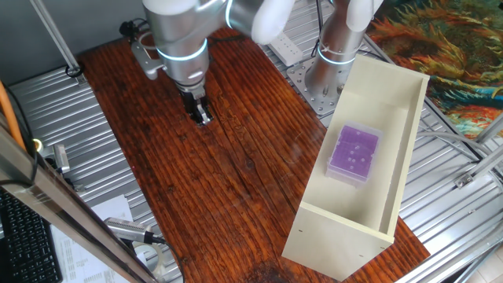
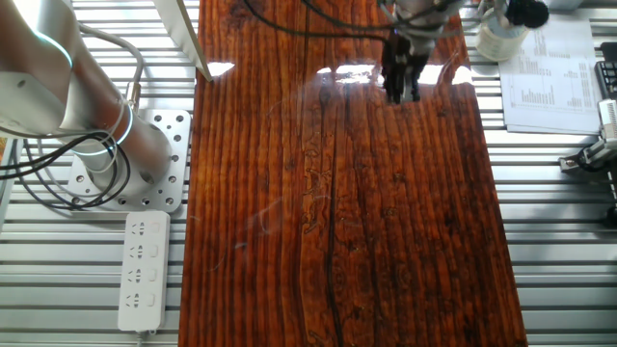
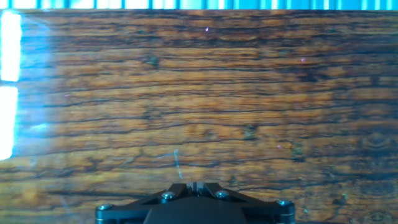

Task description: Take the object down from the shelf

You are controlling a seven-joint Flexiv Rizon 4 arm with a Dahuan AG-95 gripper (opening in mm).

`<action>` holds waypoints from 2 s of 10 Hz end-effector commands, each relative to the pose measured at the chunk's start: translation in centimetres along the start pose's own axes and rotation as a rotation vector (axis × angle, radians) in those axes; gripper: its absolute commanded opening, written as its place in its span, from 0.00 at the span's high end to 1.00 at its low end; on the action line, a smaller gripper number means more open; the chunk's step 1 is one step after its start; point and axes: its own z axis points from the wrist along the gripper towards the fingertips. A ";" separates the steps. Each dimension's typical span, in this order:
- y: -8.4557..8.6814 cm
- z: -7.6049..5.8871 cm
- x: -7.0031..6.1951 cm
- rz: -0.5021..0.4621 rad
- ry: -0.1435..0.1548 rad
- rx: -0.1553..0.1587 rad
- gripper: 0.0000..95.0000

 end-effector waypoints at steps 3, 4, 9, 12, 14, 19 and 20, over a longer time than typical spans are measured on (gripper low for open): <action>0.7 0.0 0.2 -0.050 -0.002 0.002 1.00; 0.7 0.0 0.2 -0.060 -0.002 0.002 1.00; 0.7 0.0 0.2 -0.084 0.002 0.007 1.00; 0.7 0.0 0.2 -0.088 0.003 0.008 1.00; 0.7 0.0 0.2 -0.096 0.002 0.008 1.00; 0.7 0.0 0.2 -0.197 -0.007 0.023 1.00; 0.7 0.0 0.2 -0.229 -0.008 0.022 1.00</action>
